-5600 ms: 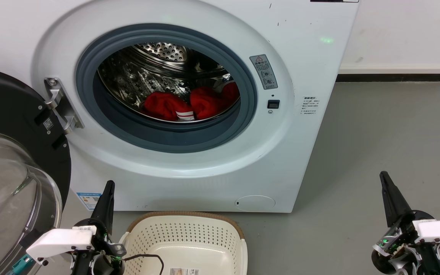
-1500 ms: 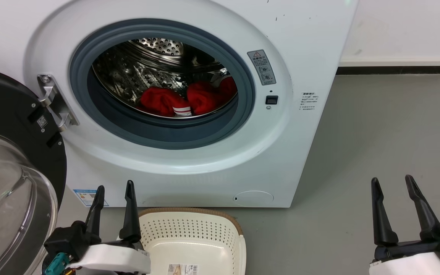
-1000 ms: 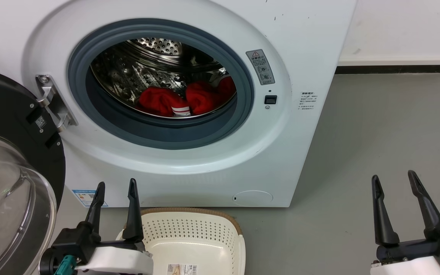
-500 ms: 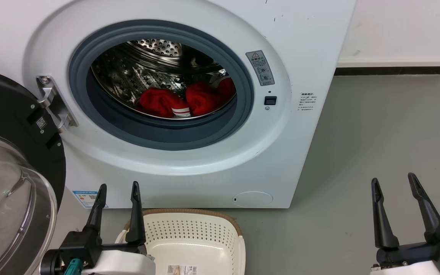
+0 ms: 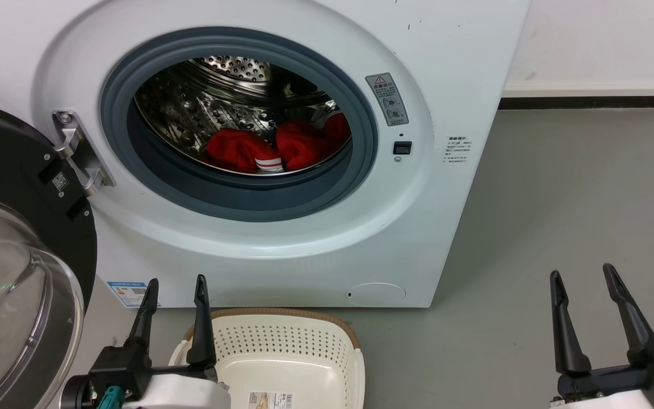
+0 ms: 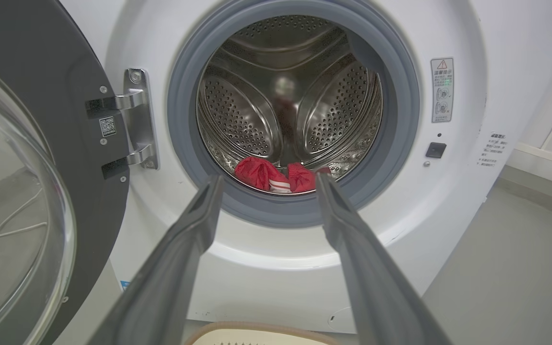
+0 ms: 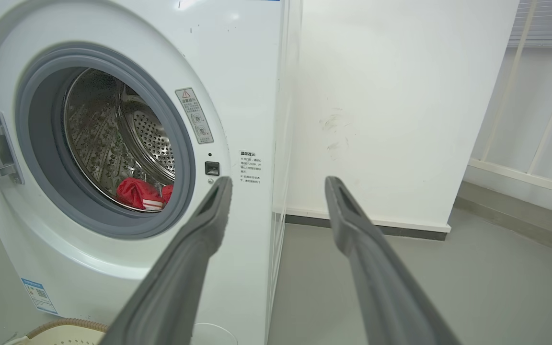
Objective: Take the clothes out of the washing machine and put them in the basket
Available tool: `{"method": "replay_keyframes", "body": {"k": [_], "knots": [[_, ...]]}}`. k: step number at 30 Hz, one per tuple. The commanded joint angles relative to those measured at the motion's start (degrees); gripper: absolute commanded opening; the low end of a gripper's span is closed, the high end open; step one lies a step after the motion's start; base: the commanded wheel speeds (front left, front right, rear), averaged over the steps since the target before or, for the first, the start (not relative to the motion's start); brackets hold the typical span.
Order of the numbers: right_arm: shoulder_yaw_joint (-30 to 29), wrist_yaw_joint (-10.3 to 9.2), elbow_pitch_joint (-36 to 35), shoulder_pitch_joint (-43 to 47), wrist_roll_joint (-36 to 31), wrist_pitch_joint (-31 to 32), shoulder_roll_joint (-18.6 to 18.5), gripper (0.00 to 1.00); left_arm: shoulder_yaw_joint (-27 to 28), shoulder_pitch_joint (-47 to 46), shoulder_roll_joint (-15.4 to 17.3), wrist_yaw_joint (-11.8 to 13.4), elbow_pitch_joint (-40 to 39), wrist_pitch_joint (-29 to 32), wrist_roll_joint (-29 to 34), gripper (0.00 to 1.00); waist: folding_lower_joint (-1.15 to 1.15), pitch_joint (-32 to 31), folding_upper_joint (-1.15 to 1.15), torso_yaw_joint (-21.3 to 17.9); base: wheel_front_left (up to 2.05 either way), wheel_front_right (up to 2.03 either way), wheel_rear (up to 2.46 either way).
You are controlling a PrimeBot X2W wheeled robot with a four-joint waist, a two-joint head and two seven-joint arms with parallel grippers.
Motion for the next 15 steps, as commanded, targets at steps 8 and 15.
{"method": "replay_keyframes", "body": {"k": [8,15], "knots": [[0.3,-0.02,-0.5,-0.7,0.2,-0.1,0.1,1.0,0.8,-2.7,0.1,-0.1,1.2,-0.2,0.6,1.0,0.0,1.5,0.0,-0.5,0.0,0.0,0.0],[1.4,-0.02,-1.2,-3.7,0.3,-0.1,0.1,1.0,1.7,-12.8,0.0,-2.6,8.8,-0.2,3.0,1.0,0.0,6.6,0.0,-2.3,0.0,0.0,0.0]]}}
